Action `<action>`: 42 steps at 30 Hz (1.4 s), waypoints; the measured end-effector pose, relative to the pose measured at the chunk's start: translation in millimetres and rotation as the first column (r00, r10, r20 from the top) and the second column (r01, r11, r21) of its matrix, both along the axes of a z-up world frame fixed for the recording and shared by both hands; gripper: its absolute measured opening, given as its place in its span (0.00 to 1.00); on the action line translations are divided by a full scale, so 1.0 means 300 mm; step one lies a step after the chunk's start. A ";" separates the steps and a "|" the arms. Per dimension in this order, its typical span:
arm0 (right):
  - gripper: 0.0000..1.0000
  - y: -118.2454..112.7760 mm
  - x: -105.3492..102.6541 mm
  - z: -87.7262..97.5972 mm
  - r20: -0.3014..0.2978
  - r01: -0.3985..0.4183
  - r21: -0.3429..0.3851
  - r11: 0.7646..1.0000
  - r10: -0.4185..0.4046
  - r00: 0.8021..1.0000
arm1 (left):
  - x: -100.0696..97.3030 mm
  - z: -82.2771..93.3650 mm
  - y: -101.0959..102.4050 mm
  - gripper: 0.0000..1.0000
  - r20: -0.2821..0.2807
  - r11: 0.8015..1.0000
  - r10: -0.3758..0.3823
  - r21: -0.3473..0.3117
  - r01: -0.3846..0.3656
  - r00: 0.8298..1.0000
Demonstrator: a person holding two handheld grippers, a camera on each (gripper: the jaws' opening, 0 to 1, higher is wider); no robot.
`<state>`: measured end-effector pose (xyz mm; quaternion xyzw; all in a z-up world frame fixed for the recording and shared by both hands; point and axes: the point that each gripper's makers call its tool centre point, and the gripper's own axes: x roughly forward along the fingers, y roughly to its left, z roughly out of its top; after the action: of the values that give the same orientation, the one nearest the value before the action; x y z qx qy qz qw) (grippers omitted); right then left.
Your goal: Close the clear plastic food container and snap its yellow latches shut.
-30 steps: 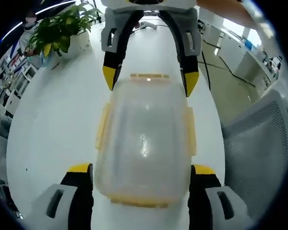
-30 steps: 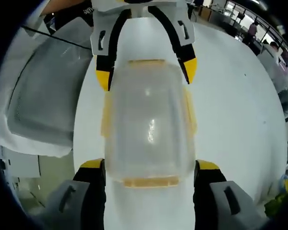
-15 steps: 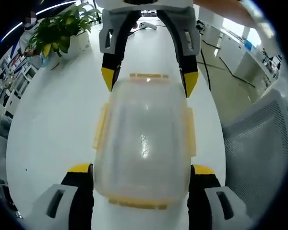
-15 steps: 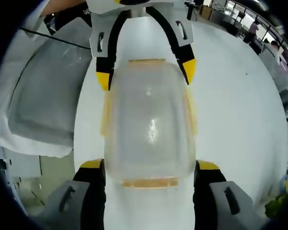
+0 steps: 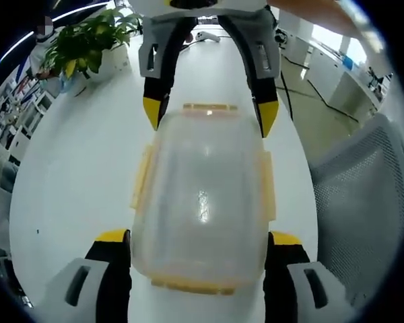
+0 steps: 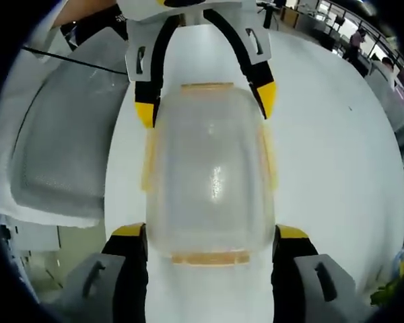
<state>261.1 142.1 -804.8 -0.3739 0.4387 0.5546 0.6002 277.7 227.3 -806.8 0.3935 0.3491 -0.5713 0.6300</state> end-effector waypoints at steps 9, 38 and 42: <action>0.73 0.115 0.001 0.000 -0.003 -0.021 0.017 1.000 0.021 1.000 | -0.003 -0.005 0.119 0.79 0.005 0.999 0.015 0.036 -0.015 1.000; 0.73 0.424 -0.021 -0.014 -0.011 -0.049 0.012 0.999 0.049 0.999 | -0.028 -0.020 0.425 0.81 0.022 0.998 0.053 0.027 -0.054 0.998; 0.73 0.431 -0.020 -0.014 -0.013 -0.044 0.008 0.999 0.045 0.999 | -0.023 -0.021 0.431 0.81 0.018 0.999 0.045 0.024 -0.045 0.999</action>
<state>255.0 271.3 -809.0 -0.3775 0.4320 0.5720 0.5863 270.6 356.6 -813.0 0.3980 0.3591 -0.5494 0.6409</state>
